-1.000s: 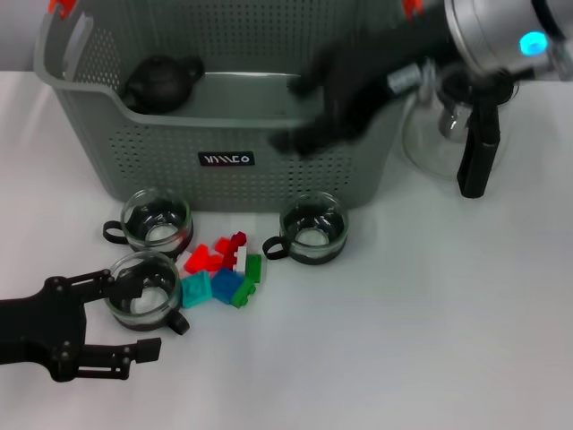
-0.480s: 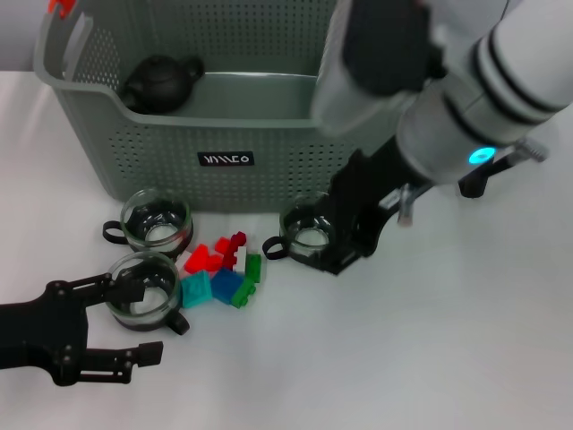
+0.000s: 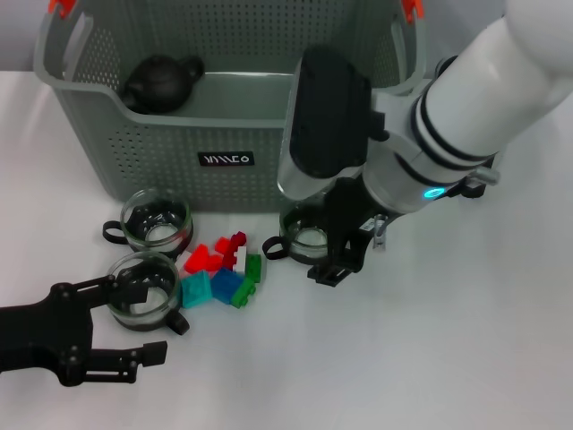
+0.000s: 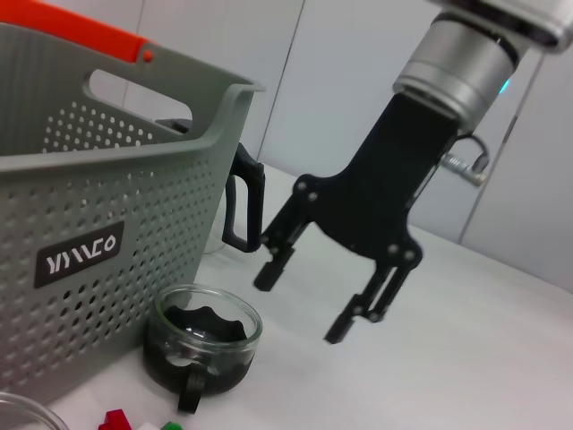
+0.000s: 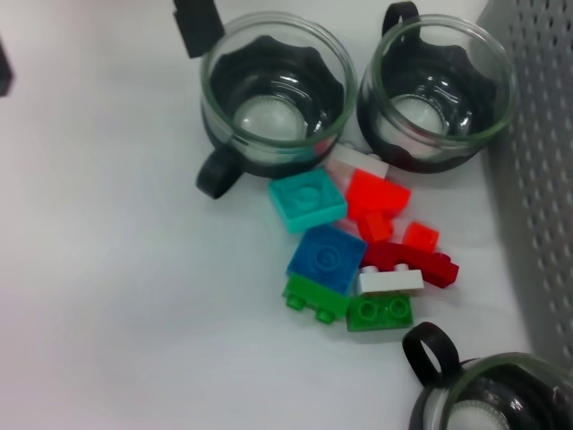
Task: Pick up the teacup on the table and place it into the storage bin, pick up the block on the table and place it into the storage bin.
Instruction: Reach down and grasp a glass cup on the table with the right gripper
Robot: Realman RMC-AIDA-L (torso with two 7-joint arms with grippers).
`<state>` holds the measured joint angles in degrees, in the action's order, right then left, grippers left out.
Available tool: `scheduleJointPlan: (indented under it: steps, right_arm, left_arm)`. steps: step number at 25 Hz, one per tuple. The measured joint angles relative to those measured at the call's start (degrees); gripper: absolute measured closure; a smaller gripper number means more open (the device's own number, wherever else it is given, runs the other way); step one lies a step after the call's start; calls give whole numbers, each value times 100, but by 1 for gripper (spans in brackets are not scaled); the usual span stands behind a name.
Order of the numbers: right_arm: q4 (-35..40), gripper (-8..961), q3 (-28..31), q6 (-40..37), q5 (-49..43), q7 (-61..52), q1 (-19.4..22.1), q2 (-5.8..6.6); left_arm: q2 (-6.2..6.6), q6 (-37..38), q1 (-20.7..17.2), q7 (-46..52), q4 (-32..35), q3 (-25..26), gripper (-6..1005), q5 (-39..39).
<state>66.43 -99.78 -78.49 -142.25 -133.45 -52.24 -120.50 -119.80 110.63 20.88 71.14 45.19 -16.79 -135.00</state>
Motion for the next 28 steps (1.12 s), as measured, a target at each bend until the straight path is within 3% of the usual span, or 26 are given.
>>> scheduleJointPlan:
  steps: [10,28]
  right_arm:
    - [-733,221,-483,887,-5,37,-126,-27]
    - [-1135,221,-736,1246,42,31,-161,-44]
  left_arm:
    - [1,-43,-13,-10,-32,0,79,0]
    - [1,-106,4,-44,-96,0,79,0]
